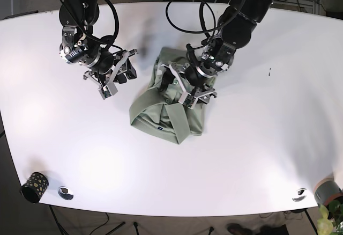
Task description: Fold the T-shirt properly
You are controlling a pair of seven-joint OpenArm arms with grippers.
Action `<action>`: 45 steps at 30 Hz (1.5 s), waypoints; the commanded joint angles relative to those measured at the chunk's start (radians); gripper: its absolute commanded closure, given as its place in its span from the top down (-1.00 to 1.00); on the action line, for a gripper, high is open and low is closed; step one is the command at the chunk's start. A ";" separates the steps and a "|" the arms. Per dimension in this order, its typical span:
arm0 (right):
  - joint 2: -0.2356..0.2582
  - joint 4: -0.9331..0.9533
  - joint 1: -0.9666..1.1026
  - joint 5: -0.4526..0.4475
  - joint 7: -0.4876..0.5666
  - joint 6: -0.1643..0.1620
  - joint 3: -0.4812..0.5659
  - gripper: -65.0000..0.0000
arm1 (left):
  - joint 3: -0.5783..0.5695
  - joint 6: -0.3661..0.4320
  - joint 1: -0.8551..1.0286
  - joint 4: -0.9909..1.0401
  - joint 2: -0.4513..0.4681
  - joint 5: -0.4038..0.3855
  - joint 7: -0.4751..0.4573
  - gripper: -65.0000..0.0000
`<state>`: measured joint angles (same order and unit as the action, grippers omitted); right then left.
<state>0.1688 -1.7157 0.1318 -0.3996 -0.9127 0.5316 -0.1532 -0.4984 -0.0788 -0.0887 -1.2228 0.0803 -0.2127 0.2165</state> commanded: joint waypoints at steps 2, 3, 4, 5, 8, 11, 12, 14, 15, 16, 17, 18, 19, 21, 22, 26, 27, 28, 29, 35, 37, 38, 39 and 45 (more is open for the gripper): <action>0.008 -0.024 -0.021 -0.019 0.022 0.005 -0.004 -0.42 | 0.103 0.006 0.020 0.021 0.097 0.043 0.137 0.53; 0.008 -0.024 -0.022 -0.019 0.022 0.005 -0.004 -0.42 | 0.136 -0.023 0.031 0.021 0.115 0.039 0.137 0.58; 0.008 -0.024 -0.022 -0.019 0.022 0.005 -0.004 -0.42 | 0.182 -0.052 0.040 0.021 0.140 0.032 0.137 0.62; 0.008 -0.024 -0.025 -0.019 0.022 0.005 -0.004 -0.42 | 0.223 -0.075 0.048 0.021 0.158 0.031 0.137 0.65; 0.008 -0.024 -0.027 -0.019 0.022 0.005 -0.004 -0.42 | 0.330 -0.135 0.068 0.039 0.215 0.031 0.137 0.66; 0.008 -0.025 -0.028 -0.019 0.022 0.005 -0.004 -0.42 | 0.412 -0.189 0.068 0.082 0.280 0.029 0.137 0.66; 0.008 -0.027 -0.028 -0.019 0.022 0.005 -0.004 -0.42 | 0.444 -0.204 0.068 0.099 0.301 0.028 0.137 0.66; 0.008 -0.042 -0.033 -0.017 0.022 0.005 -0.004 -0.42 | 0.499 -0.229 0.071 0.131 0.338 0.028 0.137 0.66; 0.008 -0.053 -0.033 -0.017 0.022 0.005 -0.004 -0.42 | 0.534 -0.249 0.077 0.157 0.367 0.028 0.137 0.66; 0.008 -0.056 -0.034 -0.017 0.022 0.005 -0.004 -0.42 | 0.554 -0.264 0.077 0.173 0.384 0.028 0.134 0.66; 0.008 -0.062 -0.034 -0.017 0.022 0.005 -0.004 -0.42 | 0.579 -0.284 0.077 0.194 0.404 0.029 0.133 0.66; 0.008 -0.066 -0.034 -0.017 0.022 0.005 -0.004 -0.42 | 0.602 -0.306 0.077 0.220 0.422 0.029 0.131 0.66; 0.008 -0.068 -0.036 -0.017 0.022 0.005 -0.004 -0.42 | 0.620 -0.321 0.077 0.242 0.439 0.029 0.131 0.65; 0.008 -0.076 -0.039 -0.017 0.022 0.005 -0.004 -0.42 | 0.650 -0.345 0.077 0.283 0.479 0.029 0.130 0.65; 0.008 -0.080 -0.039 -0.015 0.022 0.005 -0.004 -0.42 | 0.660 -0.352 0.077 0.300 0.499 0.029 0.130 0.65; 0.008 -0.082 -0.042 -0.017 0.022 0.005 -0.003 -0.42 | 0.716 -0.356 0.099 0.349 0.565 0.029 0.128 0.65; 0.008 -0.082 -0.044 -0.017 0.022 0.005 -0.003 -0.42 | 0.729 -0.356 0.109 0.358 0.579 0.029 0.128 0.65; 0.008 -0.082 -0.051 -0.017 0.022 0.005 -0.003 -0.42 | 0.748 -0.356 0.120 0.361 0.594 0.029 0.128 0.65; 0.008 -0.082 -0.053 -0.017 0.022 0.005 -0.003 -0.42 | 0.762 -0.356 0.132 0.361 0.605 0.029 0.128 0.66; 0.022 -0.114 -0.054 -0.011 0.022 0.005 -0.003 -0.42 | 0.815 -0.358 0.220 0.363 0.662 0.028 0.083 0.66; 0.028 -0.123 -0.054 -0.014 0.022 0.005 -0.003 -0.42 | 0.835 -0.358 0.244 0.363 0.675 0.028 0.070 0.66; 0.030 -0.129 -0.054 -0.014 0.022 0.005 -0.003 -0.42 | 0.854 -0.358 0.255 0.363 0.680 0.026 0.064 0.66; 0.033 -0.132 -0.054 -0.014 0.022 0.005 -0.003 -0.42 | 0.874 -0.358 0.263 0.360 0.686 0.026 0.062 0.66; 0.039 -0.137 -0.054 -0.011 0.022 0.005 -0.003 -0.42 | 0.981 -0.468 0.284 0.297 0.698 0.026 0.067 0.65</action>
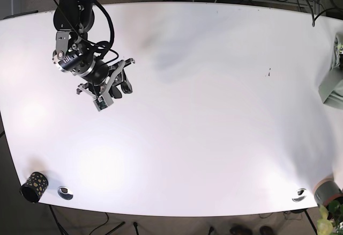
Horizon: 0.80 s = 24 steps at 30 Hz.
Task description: Fold the T-shirt properly
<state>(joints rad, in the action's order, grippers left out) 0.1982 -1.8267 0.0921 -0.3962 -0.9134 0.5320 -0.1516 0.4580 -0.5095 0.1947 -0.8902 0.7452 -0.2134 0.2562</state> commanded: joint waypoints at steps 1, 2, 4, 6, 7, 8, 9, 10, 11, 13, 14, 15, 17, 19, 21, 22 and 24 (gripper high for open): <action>0.010 -0.026 -0.015 -0.013 0.023 0.004 -0.004 -0.42 | 0.045 -0.061 0.002 -0.059 0.032 0.030 0.027 0.65; 0.011 -0.026 -0.015 -0.013 0.023 0.004 -0.004 -0.42 | 0.060 -0.068 0.002 -0.079 0.030 0.030 0.028 0.65; 0.022 -0.026 -0.016 -0.014 0.024 0.004 -0.004 -0.42 | 0.089 -0.071 0.007 -0.137 0.027 0.032 0.056 0.65; 0.028 -0.026 -0.016 -0.016 0.024 0.004 -0.004 -0.42 | 0.112 -0.073 0.021 -0.223 0.026 0.027 0.119 0.65; 0.030 -0.026 -0.016 -0.014 0.026 0.004 -0.004 -0.42 | 0.117 -0.073 0.025 -0.269 0.021 0.027 0.142 0.65; 0.031 -0.026 -0.019 -0.014 0.026 0.004 -0.004 -0.42 | 0.118 -0.073 0.025 -0.310 0.010 0.027 0.159 0.65; 0.031 -0.026 -0.027 -0.014 0.027 0.004 -0.004 -0.42 | 0.118 -0.073 0.025 -0.366 -0.011 0.027 0.177 0.65; 0.031 -0.026 -0.035 -0.013 0.027 0.004 -0.004 -0.42 | 0.118 -0.073 0.027 -0.426 -0.029 0.027 0.188 0.66; 0.031 -0.026 -0.036 -0.013 0.027 0.004 -0.004 -0.42 | 0.118 -0.073 0.027 -0.458 -0.037 0.029 0.191 0.66; 0.031 -0.026 -0.039 -0.013 0.027 0.004 -0.004 -0.42 | 0.115 -0.073 0.029 -0.524 -0.057 0.030 0.193 0.66; 0.031 -0.028 -0.048 -0.013 0.029 0.004 -0.004 -0.42 | 0.114 -0.073 0.029 -0.547 -0.074 0.030 0.193 0.66; 0.033 -0.028 -0.058 -0.011 0.029 0.003 -0.004 -0.42 | 0.114 -0.073 0.025 -0.568 -0.094 0.032 0.193 0.66; 0.036 -0.025 -0.071 -0.005 0.030 -0.005 -0.004 -0.42 | 0.112 -0.070 0.022 -0.605 -0.137 0.032 0.190 0.66; 0.043 -0.025 -0.085 0.032 0.043 -0.005 -0.001 -0.42 | 0.086 -0.065 0.002 -0.637 -0.181 0.032 0.183 0.65; 0.040 -0.021 -0.091 0.093 0.092 -0.005 0.001 -0.42 | 0.032 -0.042 -0.044 -0.659 -0.224 0.033 0.157 0.65; 0.034 -0.020 -0.091 0.125 0.126 -0.005 0.001 -0.42 | 0.009 -0.019 -0.057 -0.660 -0.244 0.039 0.136 0.65; 0.014 -0.017 -0.088 0.202 0.208 -0.005 0.001 -0.42 | -0.040 0.032 -0.071 -0.660 -0.284 0.068 0.082 0.65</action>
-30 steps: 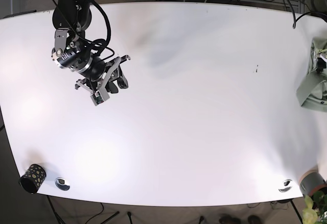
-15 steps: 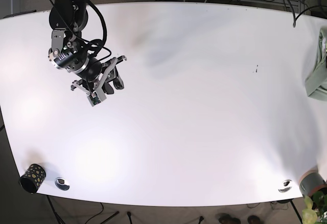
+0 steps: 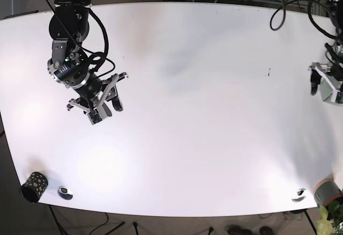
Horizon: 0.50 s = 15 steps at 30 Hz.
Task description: Fold the T-shirt properly
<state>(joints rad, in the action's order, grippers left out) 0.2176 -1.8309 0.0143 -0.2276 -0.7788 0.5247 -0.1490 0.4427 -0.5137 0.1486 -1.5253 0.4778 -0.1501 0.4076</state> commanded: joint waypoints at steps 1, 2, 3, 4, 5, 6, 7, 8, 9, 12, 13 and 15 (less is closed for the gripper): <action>-0.017 -0.003 -0.007 0.089 0.134 0.002 -0.002 -0.42 | -0.051 0.065 -0.028 -0.024 -0.041 0.028 -0.111 0.66; -0.027 0.006 -0.007 0.124 0.172 0.002 -0.004 -0.42 | -0.068 0.080 -0.030 -0.022 -0.057 0.040 -0.137 0.66; -0.036 0.024 -0.006 0.179 0.232 0.002 -0.005 -0.42 | -0.095 0.103 -0.031 -0.014 -0.080 0.057 -0.184 0.66; -0.045 0.050 -0.006 0.239 0.299 0.002 -0.008 -0.42 | -0.127 0.129 -0.031 -0.004 -0.112 0.071 -0.240 0.66; -0.050 0.070 0.000 0.276 0.344 0.001 -0.008 -0.42 | -0.147 0.146 -0.031 0.004 -0.133 0.082 -0.276 0.66; -0.056 0.095 0.008 0.317 0.408 0.001 -0.008 -0.42 | -0.176 0.166 -0.031 0.013 -0.159 0.093 -0.329 0.66; -0.057 0.115 0.017 0.354 0.468 0.001 -0.010 -0.42 | -0.201 0.189 -0.030 0.019 -0.181 0.103 -0.373 0.66; -0.060 0.133 0.028 0.383 0.523 -0.001 -0.021 -0.42 | -0.223 0.212 -0.025 0.024 -0.198 0.117 -0.411 0.66; -0.063 0.147 0.042 0.399 0.579 -0.001 -0.042 -0.42 | -0.242 0.232 -0.022 0.029 -0.215 0.134 -0.445 0.66; -0.093 0.162 0.079 0.403 0.666 -0.001 -0.103 -0.42 | -0.284 0.281 0.027 0.021 -0.265 0.171 -0.494 0.66; -0.099 0.161 0.091 0.406 0.675 -0.001 -0.120 -0.42 | -0.287 0.290 0.047 0.004 -0.284 0.175 -0.497 0.66; -0.100 0.142 0.120 0.406 0.684 -0.001 -0.146 -0.42 | -0.287 0.297 0.087 -0.040 -0.308 0.177 -0.496 0.65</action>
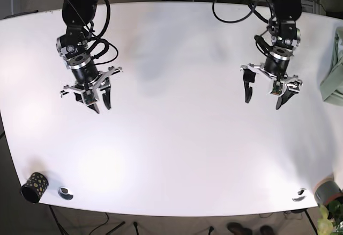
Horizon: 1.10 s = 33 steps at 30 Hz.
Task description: Fold the T-shirt properly
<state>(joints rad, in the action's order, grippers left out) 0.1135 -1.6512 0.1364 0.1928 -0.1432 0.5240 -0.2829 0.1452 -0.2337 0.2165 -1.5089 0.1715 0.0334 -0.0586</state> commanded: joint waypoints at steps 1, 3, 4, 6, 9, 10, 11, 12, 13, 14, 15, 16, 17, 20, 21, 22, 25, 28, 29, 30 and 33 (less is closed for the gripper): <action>0.004 -0.056 0.025 -0.016 0.050 0.000 -0.023 -0.42 | 0.011 0.018 0.053 -0.083 -0.019 -0.007 -0.030 0.65; 0.005 -0.083 0.075 -0.016 0.052 0.002 -0.028 -0.42 | 0.011 0.018 0.119 -0.121 -0.036 -0.007 -0.030 0.65; 0.005 -0.099 0.104 -0.017 0.053 0.002 -0.028 -0.42 | 0.011 0.018 0.153 -0.146 -0.045 -0.007 -0.030 0.65; 0.004 -0.123 0.159 -0.037 0.053 0.002 -0.029 -0.42 | 0.011 0.018 0.219 -0.186 -0.063 -0.007 -0.030 0.65; 0.021 -0.145 0.246 -0.141 0.053 0.002 -0.031 -0.42 | 0.011 0.020 0.311 -0.253 -0.099 -0.008 -0.014 0.65; 0.033 -0.146 0.273 -0.171 0.053 0.002 -0.031 -0.42 | 0.012 0.020 0.338 -0.273 -0.114 -0.008 -0.002 0.65; 0.048 -0.146 0.306 -0.212 0.053 0.002 -0.031 -0.42 | 0.012 0.020 0.378 -0.304 -0.137 -0.008 0.024 0.65; 0.058 -0.146 0.332 -0.241 0.053 0.002 -0.031 -0.42 | 0.012 0.020 0.407 -0.333 -0.154 -0.007 0.049 0.65; 0.064 -0.146 0.351 -0.260 0.053 0.002 -0.031 -0.42 | 0.012 0.020 0.429 -0.351 -0.163 -0.007 0.069 0.65; 0.067 -0.146 0.371 -0.276 0.053 0.002 -0.031 -0.42 | 0.012 0.020 0.450 -0.370 -0.171 -0.007 0.090 0.65; 0.070 -0.146 0.394 -0.293 0.053 0.002 -0.031 -0.42 | 0.012 0.020 0.472 -0.391 -0.178 -0.008 0.122 0.65; 0.071 -0.146 0.415 -0.306 0.053 0.002 -0.031 -0.42 | 0.012 0.020 0.492 -0.408 -0.185 -0.008 0.153 0.65; 0.073 -0.146 0.431 -0.310 0.053 0.002 -0.031 -0.42 | 0.012 0.020 0.507 -0.424 -0.188 -0.010 0.179 0.65; 0.082 -0.155 0.478 -0.318 0.053 0.002 -0.031 -0.42 | 0.012 0.020 0.561 -0.463 -0.194 -0.013 0.236 0.65; 0.090 -0.165 0.501 -0.319 0.053 0.002 -0.031 -0.42 | 0.012 0.020 0.585 -0.474 -0.203 -0.020 0.248 0.65; 0.094 -0.175 0.527 -0.319 0.053 0.002 -0.031 -0.42 | 0.012 0.020 0.607 -0.482 -0.208 -0.026 0.253 0.65; 0.097 -0.212 0.593 -0.319 0.053 0.002 -0.031 -0.42 | 0.012 0.021 0.665 -0.487 -0.214 -0.037 0.253 0.65; 0.097 -0.240 0.659 -0.319 0.053 0.002 -0.031 -0.42 | 0.014 0.040 0.716 -0.483 -0.214 -0.037 0.253 0.65; 0.097 -0.244 0.681 -0.319 0.053 0.002 -0.031 -0.42 | 0.014 0.063 0.733 -0.483 -0.214 -0.037 0.253 0.65; 0.097 -0.246 0.696 -0.319 0.053 0.002 -0.031 -0.42 | 0.014 0.081 0.748 -0.482 -0.214 -0.037 0.253 0.65; 0.094 -0.246 0.767 -0.319 0.055 0.005 -0.031 -0.42 | 0.014 0.127 0.805 -0.480 -0.214 -0.037 0.251 0.65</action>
<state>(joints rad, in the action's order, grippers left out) 0.1993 -1.8797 0.8696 -0.1120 -0.1093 0.5243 -0.3077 0.1585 -0.1116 0.9890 -1.9755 -0.0433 0.0002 0.2157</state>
